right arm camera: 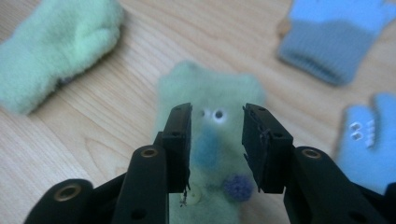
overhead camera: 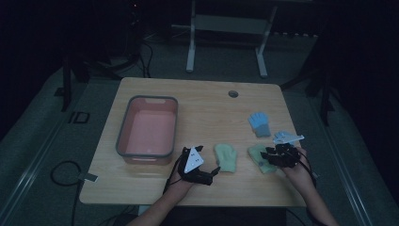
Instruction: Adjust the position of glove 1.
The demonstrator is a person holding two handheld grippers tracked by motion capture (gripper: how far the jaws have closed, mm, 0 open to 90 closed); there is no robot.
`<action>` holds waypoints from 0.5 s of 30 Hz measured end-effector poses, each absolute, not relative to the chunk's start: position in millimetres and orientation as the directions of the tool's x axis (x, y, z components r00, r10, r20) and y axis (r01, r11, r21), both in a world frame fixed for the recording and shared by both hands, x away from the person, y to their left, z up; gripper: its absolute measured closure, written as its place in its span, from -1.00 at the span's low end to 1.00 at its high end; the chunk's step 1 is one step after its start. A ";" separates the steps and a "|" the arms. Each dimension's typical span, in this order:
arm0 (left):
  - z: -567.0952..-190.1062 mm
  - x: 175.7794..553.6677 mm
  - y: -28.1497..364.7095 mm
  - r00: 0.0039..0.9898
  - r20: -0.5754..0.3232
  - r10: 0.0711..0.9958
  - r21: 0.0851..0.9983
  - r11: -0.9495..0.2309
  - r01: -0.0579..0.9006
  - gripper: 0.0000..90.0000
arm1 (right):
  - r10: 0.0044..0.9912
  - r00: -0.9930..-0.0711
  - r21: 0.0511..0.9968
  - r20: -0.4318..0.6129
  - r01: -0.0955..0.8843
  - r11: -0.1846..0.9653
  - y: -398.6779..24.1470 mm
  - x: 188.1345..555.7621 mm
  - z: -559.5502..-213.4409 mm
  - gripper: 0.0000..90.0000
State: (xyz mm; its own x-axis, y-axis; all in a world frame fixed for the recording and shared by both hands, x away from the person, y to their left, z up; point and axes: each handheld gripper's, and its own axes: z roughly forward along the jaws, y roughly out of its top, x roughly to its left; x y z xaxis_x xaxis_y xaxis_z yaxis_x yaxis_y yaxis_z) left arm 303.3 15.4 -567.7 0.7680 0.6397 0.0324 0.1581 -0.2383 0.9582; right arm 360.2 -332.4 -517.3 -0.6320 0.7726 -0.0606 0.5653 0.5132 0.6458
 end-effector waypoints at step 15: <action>-568.0 302.5 17.0 0.755 0.046 0.655 0.959 -0.240 0.149 -0.96 | 0.773 -0.634 0.610 -0.011 0.608 0.507 -331.6 363.8 -537.1 0.58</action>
State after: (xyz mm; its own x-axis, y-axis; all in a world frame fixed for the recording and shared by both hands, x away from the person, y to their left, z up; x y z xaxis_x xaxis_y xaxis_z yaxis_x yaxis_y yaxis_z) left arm 302.5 17.0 -568.0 0.7546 0.6545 0.0461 0.1493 -0.2397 0.9593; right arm 363.8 -331.6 -537.1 -0.6339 0.7734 -0.0107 0.6085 0.5071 0.6104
